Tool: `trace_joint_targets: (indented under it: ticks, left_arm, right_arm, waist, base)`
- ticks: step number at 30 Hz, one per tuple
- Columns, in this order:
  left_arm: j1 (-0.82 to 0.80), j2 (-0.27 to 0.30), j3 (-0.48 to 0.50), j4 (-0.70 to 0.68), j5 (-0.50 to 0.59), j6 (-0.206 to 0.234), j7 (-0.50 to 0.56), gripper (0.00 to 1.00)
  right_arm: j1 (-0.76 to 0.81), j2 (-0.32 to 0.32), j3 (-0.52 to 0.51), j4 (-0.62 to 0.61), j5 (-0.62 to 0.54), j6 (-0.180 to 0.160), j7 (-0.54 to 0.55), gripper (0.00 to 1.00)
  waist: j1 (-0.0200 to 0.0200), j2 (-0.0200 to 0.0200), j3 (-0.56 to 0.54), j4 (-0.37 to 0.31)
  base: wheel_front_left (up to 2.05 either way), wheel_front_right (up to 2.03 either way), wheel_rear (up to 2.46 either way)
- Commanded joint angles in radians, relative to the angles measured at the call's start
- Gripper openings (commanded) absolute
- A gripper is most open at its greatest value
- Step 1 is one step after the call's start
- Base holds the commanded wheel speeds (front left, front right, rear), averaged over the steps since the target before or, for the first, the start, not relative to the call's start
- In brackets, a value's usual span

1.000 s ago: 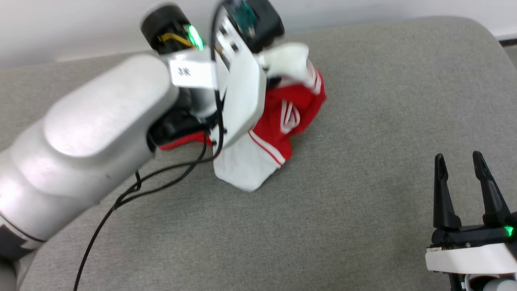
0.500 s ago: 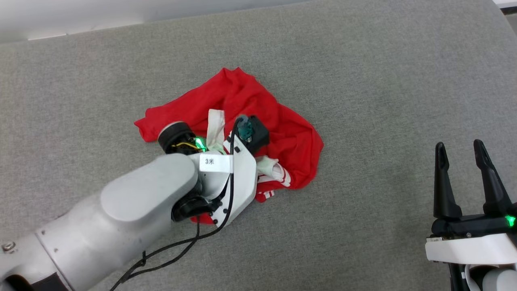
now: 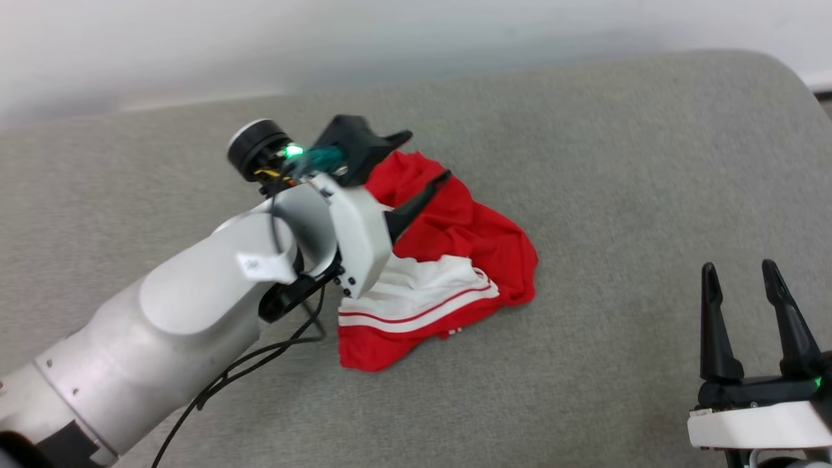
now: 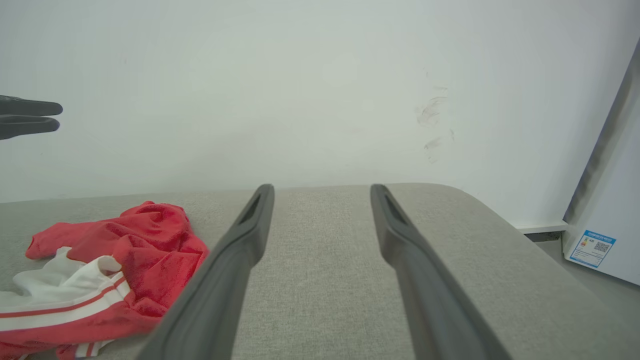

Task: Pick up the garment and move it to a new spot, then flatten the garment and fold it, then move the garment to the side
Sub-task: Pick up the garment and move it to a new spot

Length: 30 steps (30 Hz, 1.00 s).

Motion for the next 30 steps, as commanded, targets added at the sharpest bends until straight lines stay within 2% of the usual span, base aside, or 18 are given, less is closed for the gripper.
trace_joint_targets:
  ticks: [1, 4, 7, 11, 13, 17, 23, 30]
  left_arm:
    - [0.025, 0.007, 0.009, 0.002, 0.009, 0.018, -0.029, 1.0]
    - [0.075, 0.017, 0.045, 0.0, 0.032, 0.094, -0.15, 1.0]
    - [0.144, 0.035, 0.086, -0.005, 0.041, 0.172, -0.223, 1.0]
    - [0.248, 0.057, 0.169, -0.027, 0.094, 0.294, -0.252, 1.0]
    - [0.314, 0.062, 0.244, -0.077, 0.142, 0.349, -0.254, 1.0]
    - [0.485, 0.068, 0.395, -0.166, 0.238, 0.423, -0.253, 1.0]
    - [0.732, 0.019, 0.612, -0.26, 0.37, 0.465, -0.253, 1.0]
    - [0.931, -0.085, 0.798, -0.292, 0.502, 0.424, -0.253, 1.0]
  right_arm:
    - [0.012, 0.002, -0.003, 0.0, -0.007, 0.0, -0.002, 1.0]
    - [0.028, 0.002, -0.005, -0.002, -0.011, 0.0, -0.002, 1.0]
    - [0.045, 0.002, -0.009, -0.004, -0.016, 0.0, -0.002, 1.0]
    - [0.061, 0.002, -0.01, -0.009, -0.02, 0.0, -0.002, 1.0]
    - [0.062, 0.002, -0.011, -0.01, -0.022, 0.0, -0.002, 1.0]
    - [0.077, 0.002, -0.014, -0.008, -0.023, 0.0, -0.002, 1.0]
    - [0.091, 0.002, -0.013, -0.006, -0.02, 0.0, -0.002, 1.0]
    - [0.101, 0.002, 0.0, 0.0, -0.022, 0.0, -0.002, 1.0]
  waist:
    - [0.0, -0.0001, -0.04, 0.033]
    - [0.0, -0.0001, -0.071, 0.056]
    - [0.0, -0.0001, -0.093, 0.079]
    - [0.0, -0.0001, -0.114, 0.105]
    - [0.0, -0.0001, -0.12, 0.117]
    - [0.0, -0.0001, -0.135, 0.139]
    - [0.0, -0.0001, -0.158, 0.159]
    - [0.0, -0.0001, -0.17, 0.164]
  base:
    - [0.0, 0.0, 0.0]
    - [0.0, 0.0, 0.0]
    - [0.0, 0.0, 0.0]
    - [0.0, 0.0, 0.0]
    - [0.0, 0.0, 0.0]
    - [0.0, 0.0, 0.0]
    - [0.0, 0.0, 0.0]
    - [0.0, 0.0, 0.0]
